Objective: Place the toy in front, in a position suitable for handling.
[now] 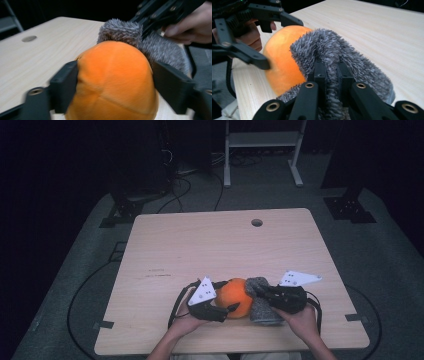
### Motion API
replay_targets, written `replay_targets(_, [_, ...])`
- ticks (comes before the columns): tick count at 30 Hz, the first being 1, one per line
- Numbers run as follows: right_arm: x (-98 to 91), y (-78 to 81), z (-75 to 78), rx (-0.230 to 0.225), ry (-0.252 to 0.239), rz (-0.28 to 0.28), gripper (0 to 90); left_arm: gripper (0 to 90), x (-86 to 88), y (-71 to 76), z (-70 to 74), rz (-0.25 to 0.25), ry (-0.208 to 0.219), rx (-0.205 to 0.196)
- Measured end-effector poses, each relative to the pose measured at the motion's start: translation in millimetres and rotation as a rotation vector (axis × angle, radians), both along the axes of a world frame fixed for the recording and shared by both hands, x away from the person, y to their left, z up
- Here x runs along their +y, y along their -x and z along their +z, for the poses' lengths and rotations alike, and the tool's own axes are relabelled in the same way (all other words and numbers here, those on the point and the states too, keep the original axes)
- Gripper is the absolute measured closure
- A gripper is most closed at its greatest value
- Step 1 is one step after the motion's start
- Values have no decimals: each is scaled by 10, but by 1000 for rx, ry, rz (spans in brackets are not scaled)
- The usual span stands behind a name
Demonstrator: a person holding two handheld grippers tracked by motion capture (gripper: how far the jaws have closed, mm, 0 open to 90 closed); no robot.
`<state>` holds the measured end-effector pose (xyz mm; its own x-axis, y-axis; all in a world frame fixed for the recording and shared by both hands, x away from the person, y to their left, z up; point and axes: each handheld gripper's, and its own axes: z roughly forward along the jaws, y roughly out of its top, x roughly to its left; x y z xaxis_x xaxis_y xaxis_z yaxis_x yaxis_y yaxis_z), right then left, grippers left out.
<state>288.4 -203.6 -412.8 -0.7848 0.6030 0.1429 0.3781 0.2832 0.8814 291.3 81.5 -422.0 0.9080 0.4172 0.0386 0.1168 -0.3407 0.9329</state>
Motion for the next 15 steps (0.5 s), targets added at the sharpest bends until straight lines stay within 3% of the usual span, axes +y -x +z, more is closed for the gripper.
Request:
replay_targets(4, [-44, -33, -32, 5, -5, -16, 810, 73, 34, -101, -89, -10, -14, 87])
replay_targets(6, [-80, -56, -65, 17, -13, -23, 810, 78, 28, -106, -129, -25, -14, 96])
replay_targets(9, [-130, -86, -105, 34, -7, -48, 810, 234, -7, -62, -115, -8, -24, 25])
replay_targets(11, [-157, -76, -69, 26, -3, -65, 810, 303, -21, -42, -75, 15, -28, 7])
replay_targets(13, [-152, -11, 30, -16, -17, -61, 810, 329, -15, -25, -26, 33, -35, -14])
replay_targets(15, [-93, 71, 147, -65, -45, -26, 810, 339, -21, -22, -1, 48, -67, -13])
